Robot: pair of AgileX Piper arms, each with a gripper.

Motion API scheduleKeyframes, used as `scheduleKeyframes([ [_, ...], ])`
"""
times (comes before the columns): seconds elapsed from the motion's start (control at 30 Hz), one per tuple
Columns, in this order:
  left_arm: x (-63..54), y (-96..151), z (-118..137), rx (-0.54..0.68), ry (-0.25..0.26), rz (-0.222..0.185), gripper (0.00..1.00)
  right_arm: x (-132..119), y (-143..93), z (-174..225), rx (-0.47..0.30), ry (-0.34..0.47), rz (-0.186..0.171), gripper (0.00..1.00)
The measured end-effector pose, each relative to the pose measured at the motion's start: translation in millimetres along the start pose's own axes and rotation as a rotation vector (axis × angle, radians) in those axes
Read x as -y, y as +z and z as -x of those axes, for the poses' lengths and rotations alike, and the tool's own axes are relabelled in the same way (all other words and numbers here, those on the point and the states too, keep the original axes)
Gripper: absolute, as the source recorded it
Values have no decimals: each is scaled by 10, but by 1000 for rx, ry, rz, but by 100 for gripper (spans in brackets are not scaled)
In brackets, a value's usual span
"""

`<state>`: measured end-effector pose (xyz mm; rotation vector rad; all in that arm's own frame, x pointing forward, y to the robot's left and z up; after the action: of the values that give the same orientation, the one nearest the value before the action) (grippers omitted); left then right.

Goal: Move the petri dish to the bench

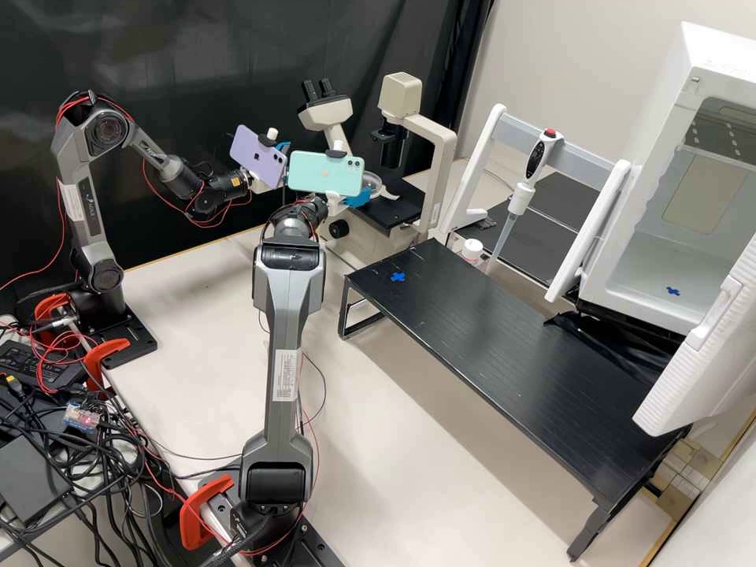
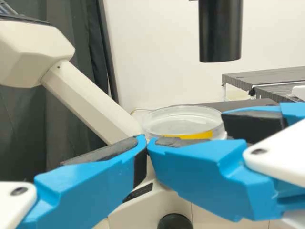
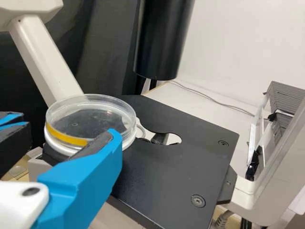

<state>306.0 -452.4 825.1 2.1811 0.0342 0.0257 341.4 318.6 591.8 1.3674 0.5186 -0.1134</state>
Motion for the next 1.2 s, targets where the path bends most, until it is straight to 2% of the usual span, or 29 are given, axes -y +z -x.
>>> scheduleKeyframes([
  [0.57,1,6,0,7,-1,-6,100,32,30,6,7,-9,7,0],
  [0.6,1,6,0,7,-1,-6,100,31,29,6,6,-9,9,100],
  [0.93,2,10,0,11,-2,-9,100,118,128,39,18,-16,33,100],
  [1.1,3,19,0,21,-3,-17,100,88,148,156,-35,15,69,100],
  [1.2,3,19,0,21,-3,-17,100,111,152,264,-62,15,54,100],
])
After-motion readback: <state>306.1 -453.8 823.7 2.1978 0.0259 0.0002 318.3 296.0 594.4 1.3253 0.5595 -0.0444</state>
